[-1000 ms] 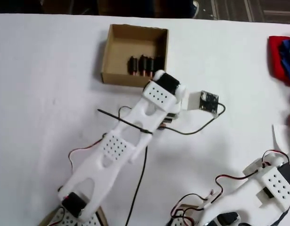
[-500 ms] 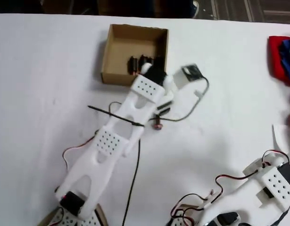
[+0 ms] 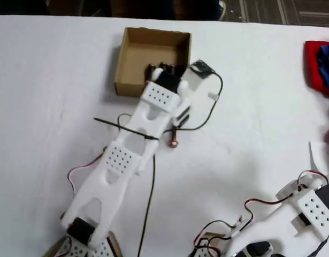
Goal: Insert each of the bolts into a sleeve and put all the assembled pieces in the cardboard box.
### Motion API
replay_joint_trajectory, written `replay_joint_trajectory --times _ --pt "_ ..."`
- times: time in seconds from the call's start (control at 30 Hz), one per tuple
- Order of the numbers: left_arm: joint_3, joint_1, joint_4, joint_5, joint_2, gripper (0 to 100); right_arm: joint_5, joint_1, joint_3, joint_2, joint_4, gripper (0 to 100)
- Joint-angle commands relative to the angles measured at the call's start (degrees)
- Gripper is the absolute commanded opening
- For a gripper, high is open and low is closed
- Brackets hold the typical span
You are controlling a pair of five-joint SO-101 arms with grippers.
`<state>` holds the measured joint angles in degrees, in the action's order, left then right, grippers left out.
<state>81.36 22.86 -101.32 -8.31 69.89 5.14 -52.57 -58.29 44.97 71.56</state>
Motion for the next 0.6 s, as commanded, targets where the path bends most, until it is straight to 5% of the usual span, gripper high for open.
replay_joint_trajectory --times 0.0,0.43,0.57 --pt "1.9 0.4 -1.1 6.2 -0.4 17 0.6 0.0 0.4 2.3 -0.6 2.1" --pt "-16.3 1.1 -1.1 8.2 -1.6 16 0.5 0.0 0.7 2.2 -2.6 2.1" --pt "-20.4 0.7 -1.1 7.9 -5.8 2 0.5 0.0 0.7 2.2 -2.6 2.1"
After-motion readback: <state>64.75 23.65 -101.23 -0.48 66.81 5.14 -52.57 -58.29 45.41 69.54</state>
